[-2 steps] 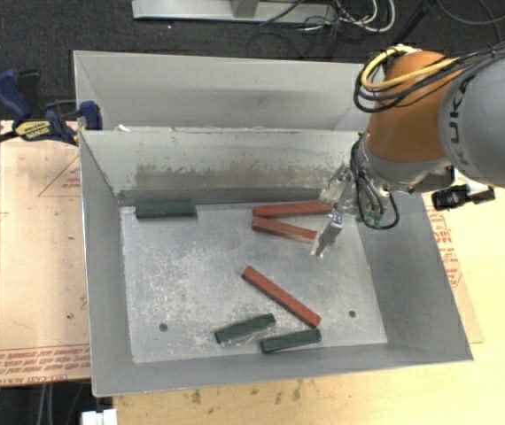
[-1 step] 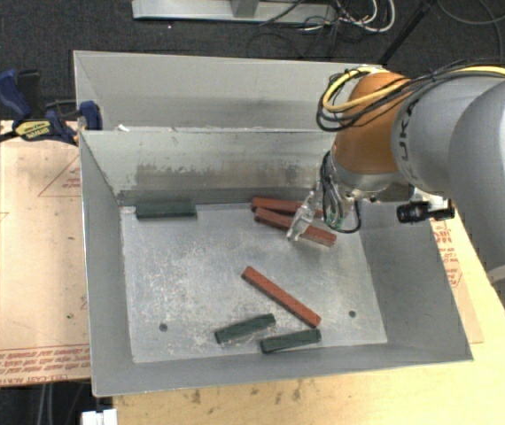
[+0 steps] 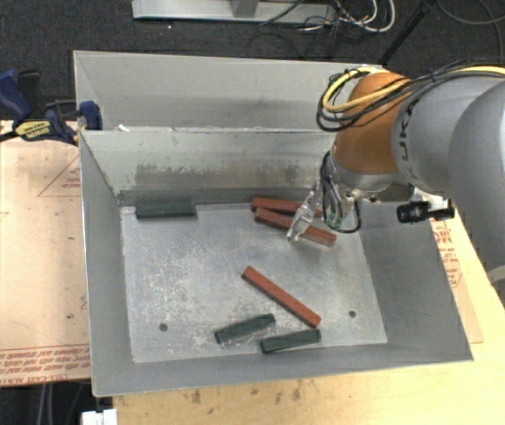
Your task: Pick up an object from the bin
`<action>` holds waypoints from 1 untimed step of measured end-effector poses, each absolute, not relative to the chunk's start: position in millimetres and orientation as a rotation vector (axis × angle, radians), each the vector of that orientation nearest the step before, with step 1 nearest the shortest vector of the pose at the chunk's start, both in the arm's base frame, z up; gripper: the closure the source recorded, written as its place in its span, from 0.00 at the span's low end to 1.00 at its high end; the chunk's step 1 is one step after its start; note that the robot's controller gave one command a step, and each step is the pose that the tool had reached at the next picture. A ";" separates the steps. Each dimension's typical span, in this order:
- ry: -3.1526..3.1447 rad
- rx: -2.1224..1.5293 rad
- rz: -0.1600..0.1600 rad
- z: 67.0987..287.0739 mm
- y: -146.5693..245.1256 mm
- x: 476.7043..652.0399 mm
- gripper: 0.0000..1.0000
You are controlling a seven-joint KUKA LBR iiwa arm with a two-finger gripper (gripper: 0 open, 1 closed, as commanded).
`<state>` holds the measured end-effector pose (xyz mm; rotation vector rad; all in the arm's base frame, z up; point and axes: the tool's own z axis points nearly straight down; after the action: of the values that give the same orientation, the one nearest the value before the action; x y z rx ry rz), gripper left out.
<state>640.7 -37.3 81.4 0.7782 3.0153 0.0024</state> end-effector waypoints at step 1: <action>3.041 0.799 0.002 116.1 -74.1 636.6 1.00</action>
Offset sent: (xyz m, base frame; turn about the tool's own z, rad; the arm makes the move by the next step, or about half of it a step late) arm -0.0043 -0.0204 0.1334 0.0669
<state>636.6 -74.1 116.1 0.7987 3.0406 0.0021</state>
